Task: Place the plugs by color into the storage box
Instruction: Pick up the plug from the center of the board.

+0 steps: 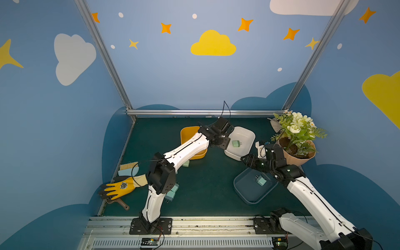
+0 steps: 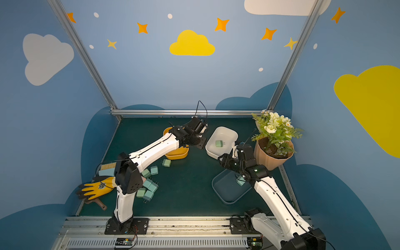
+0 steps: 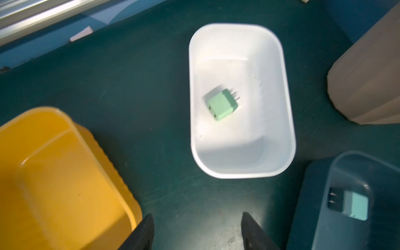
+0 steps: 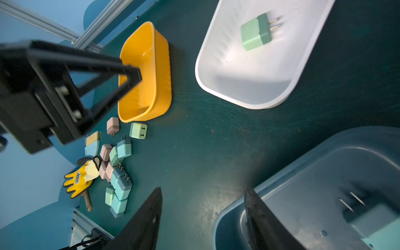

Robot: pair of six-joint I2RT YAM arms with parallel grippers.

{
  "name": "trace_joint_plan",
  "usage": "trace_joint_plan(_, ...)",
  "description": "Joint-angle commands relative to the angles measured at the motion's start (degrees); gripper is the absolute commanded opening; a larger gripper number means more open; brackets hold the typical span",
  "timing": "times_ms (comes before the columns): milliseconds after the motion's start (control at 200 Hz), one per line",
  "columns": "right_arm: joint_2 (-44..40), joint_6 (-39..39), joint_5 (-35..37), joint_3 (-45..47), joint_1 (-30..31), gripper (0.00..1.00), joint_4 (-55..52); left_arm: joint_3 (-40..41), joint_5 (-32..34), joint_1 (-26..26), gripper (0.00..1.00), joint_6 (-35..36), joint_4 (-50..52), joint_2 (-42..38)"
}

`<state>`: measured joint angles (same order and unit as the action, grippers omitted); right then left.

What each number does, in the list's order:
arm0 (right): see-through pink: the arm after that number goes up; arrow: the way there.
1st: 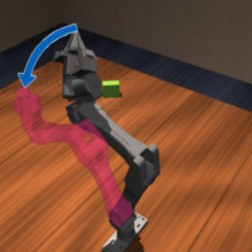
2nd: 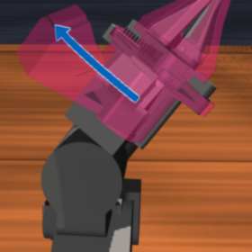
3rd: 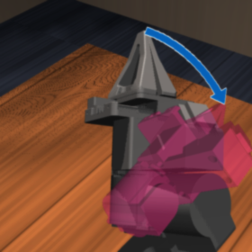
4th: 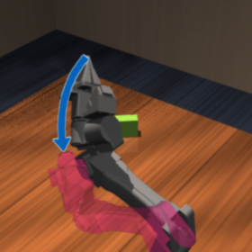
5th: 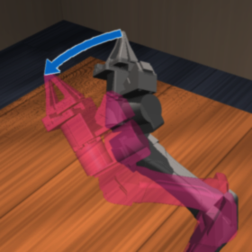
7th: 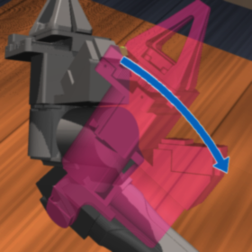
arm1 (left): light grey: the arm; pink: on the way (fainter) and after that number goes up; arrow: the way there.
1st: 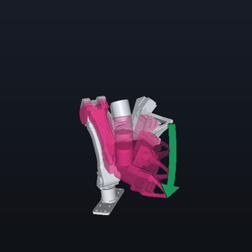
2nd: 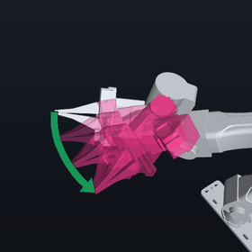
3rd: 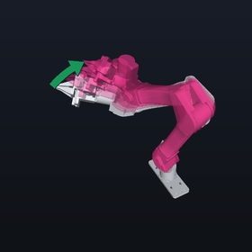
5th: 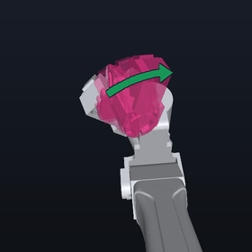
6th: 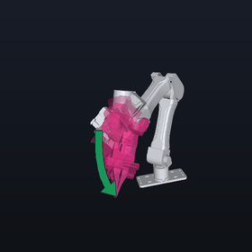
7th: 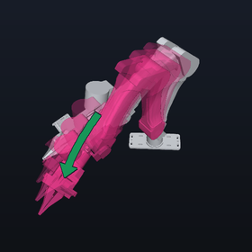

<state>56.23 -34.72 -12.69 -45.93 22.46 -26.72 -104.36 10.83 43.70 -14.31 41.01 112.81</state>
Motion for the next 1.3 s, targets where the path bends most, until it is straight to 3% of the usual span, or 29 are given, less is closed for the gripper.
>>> trace_joint_plan(0, 1.2, -1.2, 1.0, -2.9, 2.9, 0.61, 1.2, 9.9, 2.8, -0.4, 0.65, -2.8, -4.3, -8.7)
trace_joint_plan(185, 3.3, -3.2, 3.3, -3.2, 9.2, 0.61, 3.2, 24.7, 4.6, -0.5, 0.65, -7.7, -3.2, -20.7)
trace_joint_plan(395, 8.4, -4.3, 2.8, -3.3, 14.7, 0.61, 9.4, 39.3, 11.1, -0.5, 0.65, -14.2, 0.7, -35.0)
trace_joint_plan(691, 17.9, -4.0, 2.3, -7.3, 20.8, 0.61, 14.7, 54.7, 12.0, -0.6, 0.62, -27.0, 3.5, -54.9)
trace_joint_plan(866, 23.9, -3.3, 0.2, -11.6, 23.8, 0.61, 13.8, 61.0, 15.6, -1.9, 0.60, -32.4, 6.1, -62.1)
trace_joint_plan(936, 26.5, -4.8, -2.9, -13.5, 24.1, 0.62, 12.9, 64.0, 14.2, -5.5, 0.60, -32.4, 2.3, -62.8)
trace_joint_plan(1086, 30.9, -5.7, -5.2, -16.6, 26.1, 0.62, 14.4, 68.8, 2.1, -22.3, 0.62, -31.0, -8.3, -59.2)
trace_joint_plan(1296, 38.9, -4.1, -7.4, -26.7, 27.6, 0.62, 11.5, 65.5, 3.5, -29.9, 0.62, -24.9, -14.5, -50.5)
